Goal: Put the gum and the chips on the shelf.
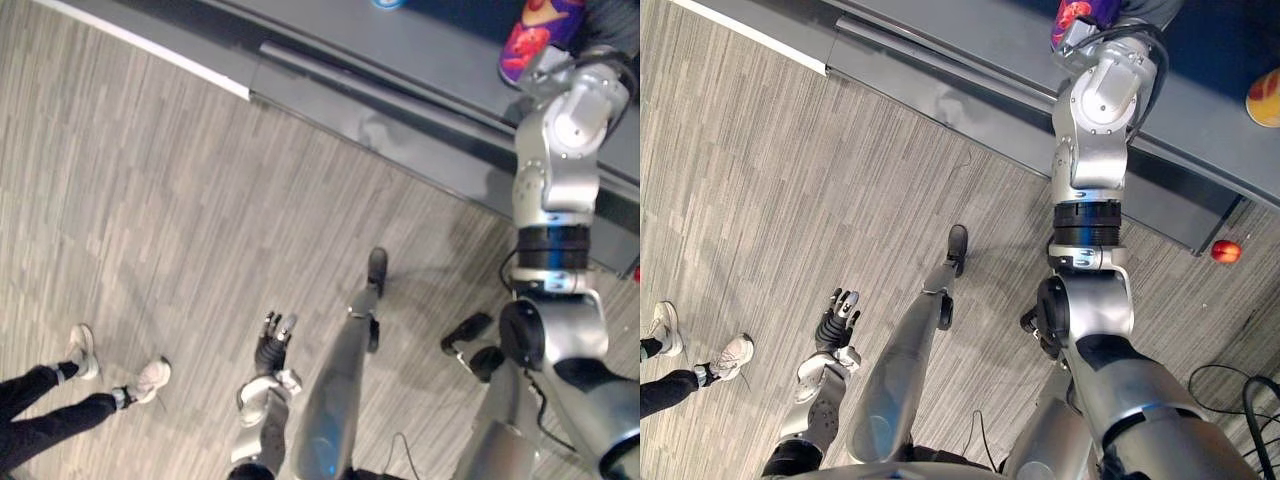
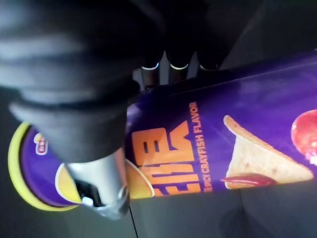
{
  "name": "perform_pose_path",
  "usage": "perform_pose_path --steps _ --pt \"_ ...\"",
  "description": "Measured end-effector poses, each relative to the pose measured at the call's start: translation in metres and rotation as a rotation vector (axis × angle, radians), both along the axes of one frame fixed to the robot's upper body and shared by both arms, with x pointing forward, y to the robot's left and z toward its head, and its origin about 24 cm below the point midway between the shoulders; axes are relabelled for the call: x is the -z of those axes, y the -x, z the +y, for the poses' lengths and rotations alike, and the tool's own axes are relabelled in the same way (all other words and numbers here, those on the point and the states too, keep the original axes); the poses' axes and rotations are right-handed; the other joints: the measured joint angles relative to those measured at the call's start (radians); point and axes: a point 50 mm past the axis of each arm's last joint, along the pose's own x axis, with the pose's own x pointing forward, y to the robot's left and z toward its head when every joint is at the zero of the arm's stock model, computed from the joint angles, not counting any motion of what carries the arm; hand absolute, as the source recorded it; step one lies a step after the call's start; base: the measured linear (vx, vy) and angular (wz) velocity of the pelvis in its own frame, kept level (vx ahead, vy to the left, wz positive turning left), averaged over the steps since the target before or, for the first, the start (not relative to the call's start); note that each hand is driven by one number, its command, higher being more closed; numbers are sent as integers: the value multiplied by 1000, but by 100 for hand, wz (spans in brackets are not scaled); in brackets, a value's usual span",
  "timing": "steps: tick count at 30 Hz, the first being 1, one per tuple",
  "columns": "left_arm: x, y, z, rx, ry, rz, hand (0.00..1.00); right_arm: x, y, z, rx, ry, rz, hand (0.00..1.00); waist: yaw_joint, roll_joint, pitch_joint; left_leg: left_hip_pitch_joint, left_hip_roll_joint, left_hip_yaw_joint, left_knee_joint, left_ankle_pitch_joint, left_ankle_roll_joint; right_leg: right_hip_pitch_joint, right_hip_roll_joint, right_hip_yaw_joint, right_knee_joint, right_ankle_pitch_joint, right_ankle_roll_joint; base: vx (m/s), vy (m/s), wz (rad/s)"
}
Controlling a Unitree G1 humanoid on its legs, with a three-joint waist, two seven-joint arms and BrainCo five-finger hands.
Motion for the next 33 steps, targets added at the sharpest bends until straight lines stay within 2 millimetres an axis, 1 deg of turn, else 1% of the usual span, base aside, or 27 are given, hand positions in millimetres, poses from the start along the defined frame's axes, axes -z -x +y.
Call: perform_pose_path --steps 10,20,23,26,33 --pt "-2 0 0 -7 0 -18 0 -5 -2 11 -10 28 -3 100 -4 0 0 -12 2 6 6 0 0 -16 0 7 3 0 0 14 -25 -1" --pt "-2 0 0 -8 -1 -18 0 -2 -5 17 -27 40 13 100 -9 -1 0 -16 14 14 18 -2 -1 -21 8 13 4 0 -1 -2 -26 -4" --pt "-2 0 0 -8 -1 -17 0 1 -6 22 -37 61 21 100 -11 -1 0 -16 20 19 19 -2 -1 -23 13 15 5 0 -1 -7 -35 -5" --pt "-1 0 0 -8 -1 -17 0 4 -6 23 -40 60 22 100 -11 -4 -1 -16 24 20 22 -2 -2 -23 18 16 5 0 -2 -4 -40 -4" --pt "-1 0 0 -9 -1 -12 0 19 -9 31 -76 65 38 100 -15 -9 -3 -14 43 25 37 -6 -6 -22 36 25 3 0 -2 -9 -44 -7"
